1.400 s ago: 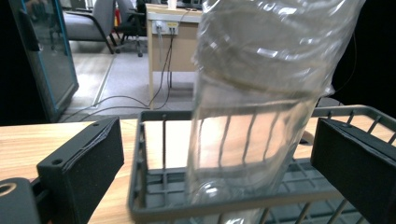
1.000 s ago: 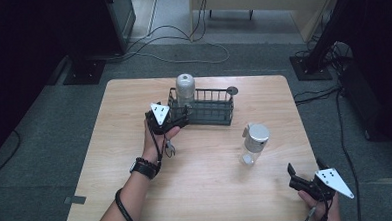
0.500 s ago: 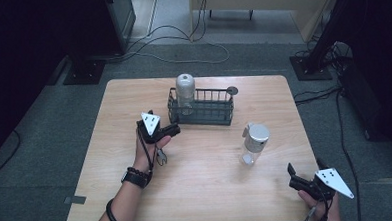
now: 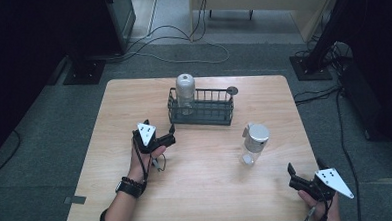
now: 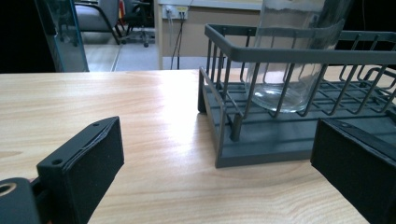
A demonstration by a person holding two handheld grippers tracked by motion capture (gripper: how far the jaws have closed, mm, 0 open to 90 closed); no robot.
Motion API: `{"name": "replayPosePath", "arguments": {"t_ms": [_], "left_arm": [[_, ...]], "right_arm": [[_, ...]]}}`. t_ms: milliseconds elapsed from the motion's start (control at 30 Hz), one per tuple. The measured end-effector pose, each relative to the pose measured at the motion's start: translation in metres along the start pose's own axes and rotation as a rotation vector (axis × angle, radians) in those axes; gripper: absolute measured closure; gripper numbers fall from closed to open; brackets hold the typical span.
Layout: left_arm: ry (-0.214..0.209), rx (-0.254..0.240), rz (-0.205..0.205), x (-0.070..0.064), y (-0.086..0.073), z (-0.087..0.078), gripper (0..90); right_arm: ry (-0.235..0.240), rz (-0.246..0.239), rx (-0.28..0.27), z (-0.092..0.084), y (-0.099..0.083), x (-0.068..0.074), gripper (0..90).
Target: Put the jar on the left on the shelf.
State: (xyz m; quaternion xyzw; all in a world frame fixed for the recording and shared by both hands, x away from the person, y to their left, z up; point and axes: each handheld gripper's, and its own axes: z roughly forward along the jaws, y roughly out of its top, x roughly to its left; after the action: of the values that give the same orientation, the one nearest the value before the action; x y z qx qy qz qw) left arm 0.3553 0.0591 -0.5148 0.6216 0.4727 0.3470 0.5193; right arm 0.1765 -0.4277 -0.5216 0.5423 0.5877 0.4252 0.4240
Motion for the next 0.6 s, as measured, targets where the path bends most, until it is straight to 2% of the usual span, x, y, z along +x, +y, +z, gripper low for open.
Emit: {"name": "replayPosePath", "arguments": {"t_ms": [233, 400, 600], "left_arm": [[-0.002, -0.005, 0.000, 0.001, -0.002, -0.005, 2.7], [0.001, -0.003, -0.014, 0.005, -0.004, -0.010, 2.7], [-0.008, -0.008, 0.001, 0.007, -0.006, -0.019, 2.7]], "right_arm": [[-0.001, -0.001, 0.001, 0.000, 0.000, 0.000, 0.4], [-0.004, 0.000, 0.000, 0.000, 0.000, 0.000, 0.4], [-0.005, -0.002, -0.001, 0.000, 0.000, 0.001, 0.4]]}}
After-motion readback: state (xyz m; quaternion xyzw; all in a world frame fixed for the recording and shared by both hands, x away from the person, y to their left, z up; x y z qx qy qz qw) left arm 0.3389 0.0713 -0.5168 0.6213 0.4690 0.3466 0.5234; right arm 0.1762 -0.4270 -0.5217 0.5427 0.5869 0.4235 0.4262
